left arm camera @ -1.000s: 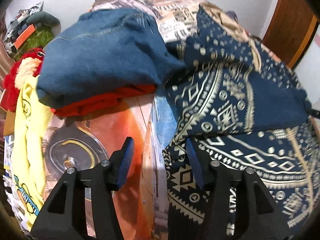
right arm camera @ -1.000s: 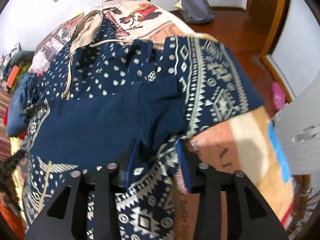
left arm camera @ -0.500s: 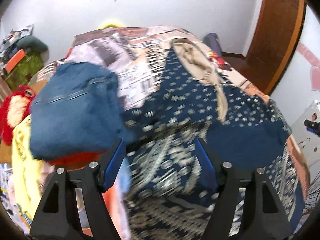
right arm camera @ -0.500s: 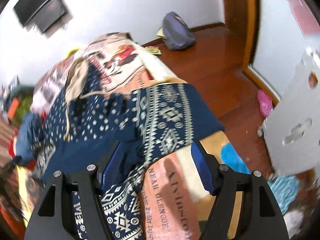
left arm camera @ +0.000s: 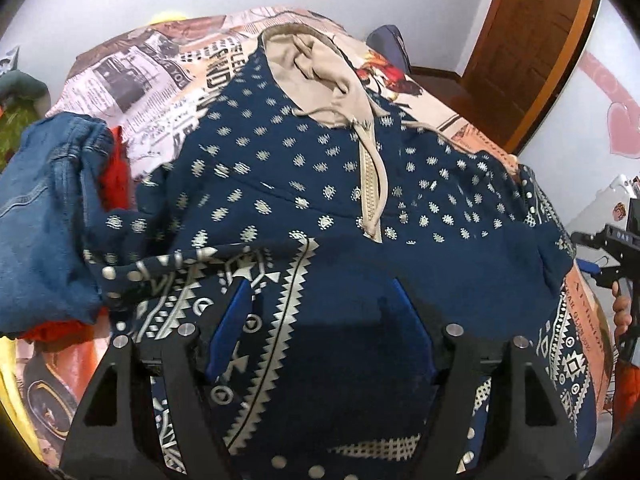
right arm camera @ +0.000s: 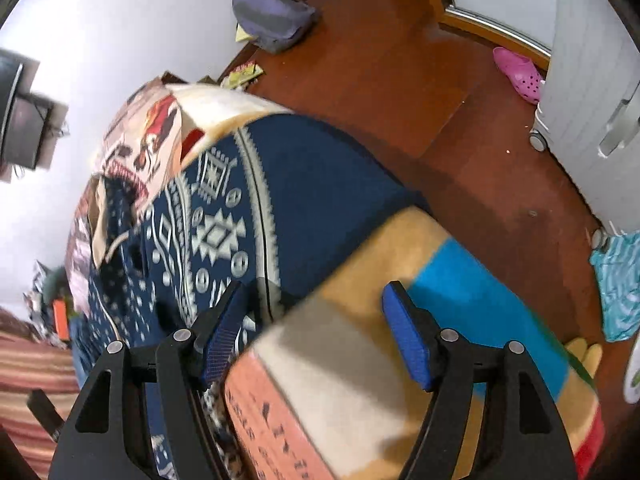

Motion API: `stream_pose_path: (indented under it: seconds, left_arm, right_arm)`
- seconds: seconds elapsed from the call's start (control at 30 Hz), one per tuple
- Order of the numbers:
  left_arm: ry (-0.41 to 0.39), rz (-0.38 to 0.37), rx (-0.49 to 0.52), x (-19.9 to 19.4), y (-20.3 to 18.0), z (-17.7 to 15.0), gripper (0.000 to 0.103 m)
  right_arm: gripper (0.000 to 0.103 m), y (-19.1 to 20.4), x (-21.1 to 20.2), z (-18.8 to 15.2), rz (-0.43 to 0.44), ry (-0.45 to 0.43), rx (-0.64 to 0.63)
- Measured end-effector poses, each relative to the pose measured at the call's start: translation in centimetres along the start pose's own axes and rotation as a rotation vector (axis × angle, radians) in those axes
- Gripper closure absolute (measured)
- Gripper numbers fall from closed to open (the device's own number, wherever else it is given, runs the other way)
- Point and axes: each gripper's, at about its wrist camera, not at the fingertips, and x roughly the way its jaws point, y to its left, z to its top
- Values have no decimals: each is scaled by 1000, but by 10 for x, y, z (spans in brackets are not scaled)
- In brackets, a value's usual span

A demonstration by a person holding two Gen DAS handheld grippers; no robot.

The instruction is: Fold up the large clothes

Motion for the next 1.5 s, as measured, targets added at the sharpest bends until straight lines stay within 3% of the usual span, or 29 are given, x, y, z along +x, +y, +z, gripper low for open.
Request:
stream_pose_path:
  seconds: [0.3,0.37,0.4,0.47,0.5,0.87,1.03,1.13,1.3,1.5]
  left_arm:
    - [45,20,-26,21,6,-1,32]
    - [45,24,-27,21,6,-1,32]
    - [44,25,-26,21,6,-1,32]
    - [40,32,-22,19,6,-1,32]
    - [37,34,-20,18,5,-1,32]
    - [-44,48,-5,-26,8,1,32]
    - [-88,48,1,-51,10,-1,32]
    - [-107,52,7,-63,12,-4,32]
    - [-126,60,15,-77,15,-11,28]
    - [-95,40,1,-78,20,-23,26]
  right_arm:
    - [38,-3,28,34,-27,-40,94]
    - [61,2,30,40,-56,-60,83]
    - [67,3,30,41,-65,-66,79]
    - [94,8,28,42,-76,-89,67]
    - [95,10,26,42,-78,-96,55]
    - [97,84,-51,19,6,-273,-206]
    - [97,131,-84,-4,87,-292,-347]
    - [97,158,-89,-27,151,-258,-440]
    - [97,190,-70,-70,156,-167,-577]
    - [93,201,-11,-110,39,12,-638]
